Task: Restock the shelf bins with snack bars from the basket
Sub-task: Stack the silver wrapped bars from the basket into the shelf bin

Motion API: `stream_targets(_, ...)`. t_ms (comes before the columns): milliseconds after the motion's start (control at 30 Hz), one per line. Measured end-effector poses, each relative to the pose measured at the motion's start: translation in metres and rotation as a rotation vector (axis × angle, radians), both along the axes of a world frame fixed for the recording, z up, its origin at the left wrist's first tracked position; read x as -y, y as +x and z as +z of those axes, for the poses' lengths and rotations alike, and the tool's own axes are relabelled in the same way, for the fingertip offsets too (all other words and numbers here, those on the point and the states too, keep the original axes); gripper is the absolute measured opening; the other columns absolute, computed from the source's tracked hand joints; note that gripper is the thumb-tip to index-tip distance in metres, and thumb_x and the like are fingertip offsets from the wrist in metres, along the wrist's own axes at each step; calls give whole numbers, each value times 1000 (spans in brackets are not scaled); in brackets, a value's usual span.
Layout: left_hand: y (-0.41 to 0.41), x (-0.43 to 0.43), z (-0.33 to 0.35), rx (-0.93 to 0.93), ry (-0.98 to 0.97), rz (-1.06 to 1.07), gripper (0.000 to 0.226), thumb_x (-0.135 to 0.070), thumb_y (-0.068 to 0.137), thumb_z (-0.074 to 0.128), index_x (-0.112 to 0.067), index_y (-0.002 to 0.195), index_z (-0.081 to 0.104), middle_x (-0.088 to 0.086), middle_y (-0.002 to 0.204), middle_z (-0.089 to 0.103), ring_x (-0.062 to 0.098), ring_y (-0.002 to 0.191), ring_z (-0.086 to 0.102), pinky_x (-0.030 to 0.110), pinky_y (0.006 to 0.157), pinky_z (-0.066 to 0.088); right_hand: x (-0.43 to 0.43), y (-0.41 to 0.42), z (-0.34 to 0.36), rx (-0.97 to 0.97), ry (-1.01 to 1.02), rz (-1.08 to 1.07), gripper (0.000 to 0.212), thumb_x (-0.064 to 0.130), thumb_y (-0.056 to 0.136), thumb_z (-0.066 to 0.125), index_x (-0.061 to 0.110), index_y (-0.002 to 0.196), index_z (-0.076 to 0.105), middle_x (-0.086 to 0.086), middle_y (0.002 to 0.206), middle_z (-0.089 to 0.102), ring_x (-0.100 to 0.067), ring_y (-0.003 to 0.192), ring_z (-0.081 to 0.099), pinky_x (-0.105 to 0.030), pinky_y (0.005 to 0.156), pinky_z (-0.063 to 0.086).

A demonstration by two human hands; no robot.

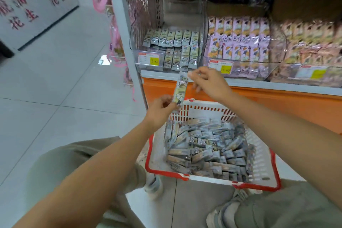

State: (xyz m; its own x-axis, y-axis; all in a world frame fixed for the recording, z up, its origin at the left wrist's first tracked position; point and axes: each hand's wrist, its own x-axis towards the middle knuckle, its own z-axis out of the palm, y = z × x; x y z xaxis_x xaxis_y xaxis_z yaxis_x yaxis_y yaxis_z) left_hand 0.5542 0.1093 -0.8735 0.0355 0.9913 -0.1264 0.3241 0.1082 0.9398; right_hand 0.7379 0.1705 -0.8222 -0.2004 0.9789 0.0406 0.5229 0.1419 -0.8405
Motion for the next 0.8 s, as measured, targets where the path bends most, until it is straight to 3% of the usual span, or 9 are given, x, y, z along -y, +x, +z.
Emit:
stream_targets(100, -9, -13, 28, 47, 53, 56, 17, -16, 96, 54, -14, 98, 71, 8, 97, 73, 13, 85, 67, 29, 79, 52, -10, 0, 22, -24, 152, -32, 20, 35, 99, 52, 18, 102, 63, 0, 84, 68, -11, 71, 64, -30, 69, 53)
stream_targets(167, -13, -25, 45, 52, 91, 95, 18, -18, 97, 53, -11, 98, 70, 5, 92, 72, 10, 80, 64, 28, 75, 50, -17, 2, 30, 49, 271, -48, 18, 28, 98, 53, 16, 107, 64, 1, 92, 66, -14, 81, 61, -34, 75, 53)
stream_targets(300, -20, -57, 76, 27, 137, 152, 32, -35, 94, 56, -5, 91, 68, 18, 86, 66, 19, 78, 56, 47, 81, 52, -35, 9, 39, 247, 387, -51, 26, 21, 97, 52, 20, 122, 60, -2, 118, 58, -18, 110, 52, -29, 91, 41)
stream_targets(400, -19, -80, 97, -44, 147, 135, 26, -27, 99, 48, -8, 96, 66, 10, 86, 62, 18, 75, 54, 34, 73, 50, -48, 14, 41, 376, 354, -26, 38, 20, 97, 53, 19, 135, 52, -3, 144, 45, -22, 135, 36, -33, 107, 28)
stream_targets(467, -18, -96, 108, -64, 154, 136, 24, -21, 100, 44, -9, 107, 64, 0, 86, 63, 14, 72, 56, 28, 67, 49, -57, 16, 43, 413, 339, -20, 42, 19, 97, 53, 17, 138, 49, -5, 149, 40, -24, 139, 31, -38, 112, 24)
stream_targets(567, -21, -120, 118, -69, 157, 210, 27, -21, 96, 48, -15, 119, 62, -6, 85, 61, 16, 75, 59, 34, 76, 51, -72, 19, 42, 401, 312, -37, 45, 20, 96, 53, 17, 141, 47, -6, 152, 35, -24, 142, 27, -46, 116, 26)
stream_targets(667, -26, -140, 123, -35, 159, 291, 29, -23, 91, 58, -15, 120, 58, -2, 90, 62, 21, 82, 64, 43, 86, 55, -85, 22, 40, 381, 313, -37, 46, 20, 96, 54, 17, 141, 46, -6, 152, 34, -24, 142, 28, -50, 114, 29)
stream_targets(800, -25, -163, 122, 69, 179, 380, 35, -23, 88, 68, -20, 113, 44, -2, 91, 56, 22, 87, 59, 41, 87, 51, -96, 24, 39, 377, 329, -22, 47, 22, 97, 52, 18, 143, 42, -5, 154, 32, -23, 143, 27, -46, 117, 23)
